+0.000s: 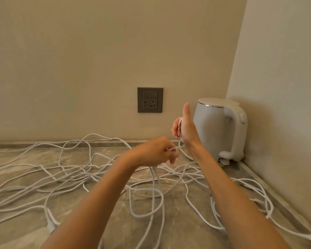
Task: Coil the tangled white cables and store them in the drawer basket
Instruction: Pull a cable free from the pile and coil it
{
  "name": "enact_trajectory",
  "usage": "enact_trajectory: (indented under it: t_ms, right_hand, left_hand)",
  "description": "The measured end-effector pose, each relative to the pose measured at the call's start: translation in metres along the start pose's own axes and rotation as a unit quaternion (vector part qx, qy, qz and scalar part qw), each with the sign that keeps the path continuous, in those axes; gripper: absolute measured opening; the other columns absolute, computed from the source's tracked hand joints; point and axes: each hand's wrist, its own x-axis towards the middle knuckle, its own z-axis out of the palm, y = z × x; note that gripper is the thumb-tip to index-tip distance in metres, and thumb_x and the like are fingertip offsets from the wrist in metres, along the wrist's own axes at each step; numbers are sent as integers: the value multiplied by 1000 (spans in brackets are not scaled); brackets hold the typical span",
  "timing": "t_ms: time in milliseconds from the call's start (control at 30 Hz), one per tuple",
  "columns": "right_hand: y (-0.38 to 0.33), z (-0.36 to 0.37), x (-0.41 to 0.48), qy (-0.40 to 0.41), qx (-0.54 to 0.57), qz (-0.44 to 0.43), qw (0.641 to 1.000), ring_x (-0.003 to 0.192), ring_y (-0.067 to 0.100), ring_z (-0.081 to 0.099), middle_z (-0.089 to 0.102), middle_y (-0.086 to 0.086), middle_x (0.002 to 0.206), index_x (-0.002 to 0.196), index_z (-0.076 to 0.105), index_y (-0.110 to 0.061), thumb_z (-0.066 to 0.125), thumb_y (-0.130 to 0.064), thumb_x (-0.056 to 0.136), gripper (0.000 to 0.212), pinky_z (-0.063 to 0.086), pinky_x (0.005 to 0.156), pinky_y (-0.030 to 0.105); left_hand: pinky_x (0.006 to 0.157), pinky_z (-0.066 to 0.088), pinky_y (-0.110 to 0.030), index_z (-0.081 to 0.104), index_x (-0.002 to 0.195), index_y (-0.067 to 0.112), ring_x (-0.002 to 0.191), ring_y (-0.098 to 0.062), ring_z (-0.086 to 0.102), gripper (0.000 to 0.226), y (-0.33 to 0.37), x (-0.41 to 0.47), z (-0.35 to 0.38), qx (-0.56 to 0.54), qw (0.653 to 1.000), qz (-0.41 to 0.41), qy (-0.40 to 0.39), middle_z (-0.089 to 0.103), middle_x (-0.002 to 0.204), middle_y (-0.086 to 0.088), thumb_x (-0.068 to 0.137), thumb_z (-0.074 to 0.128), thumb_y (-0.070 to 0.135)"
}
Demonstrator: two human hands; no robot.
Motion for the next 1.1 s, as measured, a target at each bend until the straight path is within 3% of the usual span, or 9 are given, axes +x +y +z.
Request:
enact_trajectory:
  t_ms: [167,267,400,500,633,700,800,967,1100]
  right_hand:
    - [0,-3,-4,-134,-111,42,984,37,9,39,41,0,38,42,43,-10,-11,-79,69,92,41,59,29]
    - [-3,-4,-5,-248,-88,113,958,31,10,30,35,2,37,48,37,-8,-15,-73,78,89,29,36,19]
    - [-5,-11,-5,-364,14,173,915,30,9,21,27,0,34,44,30,-10,-10,-82,73,87,22,33,17]
    - [-7,-7,-7,-451,152,210,854,26,6,20,30,-2,29,37,35,-15,-7,-82,74,88,20,31,12]
    - [-2,-1,-4,-551,384,206,712,32,10,25,46,3,37,48,38,-14,4,-82,75,81,28,35,16]
    - [-4,-1,-2,-541,486,210,654,39,15,31,49,13,42,54,41,-11,14,-82,75,78,26,40,22]
    - [-2,-6,6,-480,576,188,634,46,18,34,57,22,51,56,49,-7,24,-79,74,78,26,44,28]
    - [-3,-11,3,-309,628,194,688,39,17,34,43,10,45,54,48,-4,25,-73,85,79,35,39,25]
    - [-12,-5,-3,-161,641,161,733,39,14,40,38,4,49,54,48,-5,27,-64,93,73,37,39,20]
  left_hand:
    - [52,33,-18,64,72,10,49,-7,39,28,-4,-1,-10,-46,985,-9,167,50,56,2,93,51,23]
    - [60,37,-30,68,81,5,56,-12,43,27,-10,2,-11,-39,964,-30,262,53,61,0,92,53,24]
    - [61,30,-28,65,80,6,63,-15,45,27,-19,2,-13,3,933,-44,357,54,68,2,91,55,29]
    - [63,31,-31,63,81,1,68,-21,46,27,-21,1,-13,17,927,-17,375,53,71,-1,92,54,25]
    - [61,28,-30,58,79,1,65,-24,45,24,-27,1,-7,9,940,1,341,48,64,1,95,47,15]
    - [63,34,-32,53,76,9,64,-22,46,22,-34,4,1,-16,959,-30,280,45,59,4,96,44,11]
    - [68,44,-34,40,64,22,69,-28,54,36,-44,8,11,9,980,-72,187,47,58,5,90,42,-2]
    - [73,51,-39,38,64,18,61,-20,60,34,-28,9,17,41,992,-105,57,58,74,-11,94,40,2]
    - [75,48,-34,41,67,14,75,-24,59,28,-14,8,19,68,992,-108,-24,62,102,-20,90,42,-2]
